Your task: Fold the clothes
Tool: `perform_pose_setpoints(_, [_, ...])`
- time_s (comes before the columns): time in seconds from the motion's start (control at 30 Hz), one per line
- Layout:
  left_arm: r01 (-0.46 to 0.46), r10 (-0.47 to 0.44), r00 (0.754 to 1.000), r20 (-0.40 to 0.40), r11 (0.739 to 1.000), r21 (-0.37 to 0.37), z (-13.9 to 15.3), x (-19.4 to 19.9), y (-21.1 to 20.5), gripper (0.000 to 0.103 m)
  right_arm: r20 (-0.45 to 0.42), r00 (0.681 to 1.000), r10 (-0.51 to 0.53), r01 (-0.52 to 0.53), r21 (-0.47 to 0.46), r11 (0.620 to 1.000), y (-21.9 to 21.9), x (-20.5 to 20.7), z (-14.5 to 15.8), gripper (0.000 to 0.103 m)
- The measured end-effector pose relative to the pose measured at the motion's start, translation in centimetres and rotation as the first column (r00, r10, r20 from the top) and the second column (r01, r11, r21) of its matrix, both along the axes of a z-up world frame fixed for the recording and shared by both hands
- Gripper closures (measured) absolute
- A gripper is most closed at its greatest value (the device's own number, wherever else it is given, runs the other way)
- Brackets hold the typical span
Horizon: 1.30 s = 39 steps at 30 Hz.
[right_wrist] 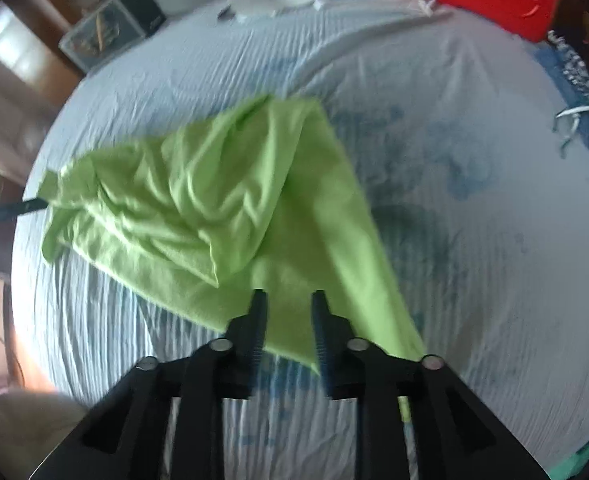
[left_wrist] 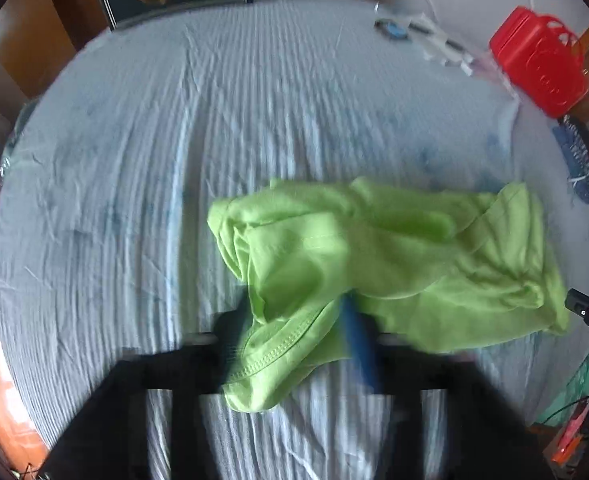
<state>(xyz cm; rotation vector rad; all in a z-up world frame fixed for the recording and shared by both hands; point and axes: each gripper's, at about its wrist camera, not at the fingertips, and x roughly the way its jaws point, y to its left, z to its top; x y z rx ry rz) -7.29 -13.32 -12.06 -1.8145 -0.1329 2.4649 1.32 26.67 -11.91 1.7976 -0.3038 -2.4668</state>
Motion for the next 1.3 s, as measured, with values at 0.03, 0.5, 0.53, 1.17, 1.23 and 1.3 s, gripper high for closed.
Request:
perform_pose_setpoints(0.03, [-0.002,0.002,1.0,-0.025,1.0,-0.004,0.6,0.0,0.0,0.025,-0.016,1.0,-0.002,0.002,-0.001,1.0,-0.1,-0.3,0.5,0.074])
perform_pose_setpoints(0.5, [-0.019,0.023,0.998,0.054,0.997,-0.071,-5.5,-3.6,1.9,0.025,-0.077,0.995,0.069,-0.07,-0.005,0.998,-5.9,-8.8,0.5,0.06])
perform_pose_setpoints(0.53, [-0.016,0.02,0.998,0.058,0.997,-0.075,-5.9,-3.5,1.9,0.028,-0.078,0.992,0.095,-0.095,0.003,0.996,-6.9,-9.3,0.3,0.058])
perform_pose_setpoints(1.17, [-0.02,0.023,0.996,-0.083,0.999,0.037,1.7,-5.7,0.1,0.091,-0.186,0.982,0.039,-0.024,0.08,0.996,-4.1,-11.8,2.5,0.096])
perform_pose_setpoints(1.23, [-0.015,0.02,0.993,-0.118,0.999,0.048,3.5,-7.2,-0.3,0.091,-0.242,0.969,-0.039,0.05,0.041,0.998,-0.2,-11.6,5.0,0.096])
perform_pose_setpoints(1.3, [-0.006,0.012,0.989,-0.145,0.999,0.039,4.8,-9.2,-0.6,0.091,-0.278,0.956,-0.09,0.106,0.041,0.994,2.5,-12.0,6.9,0.096])
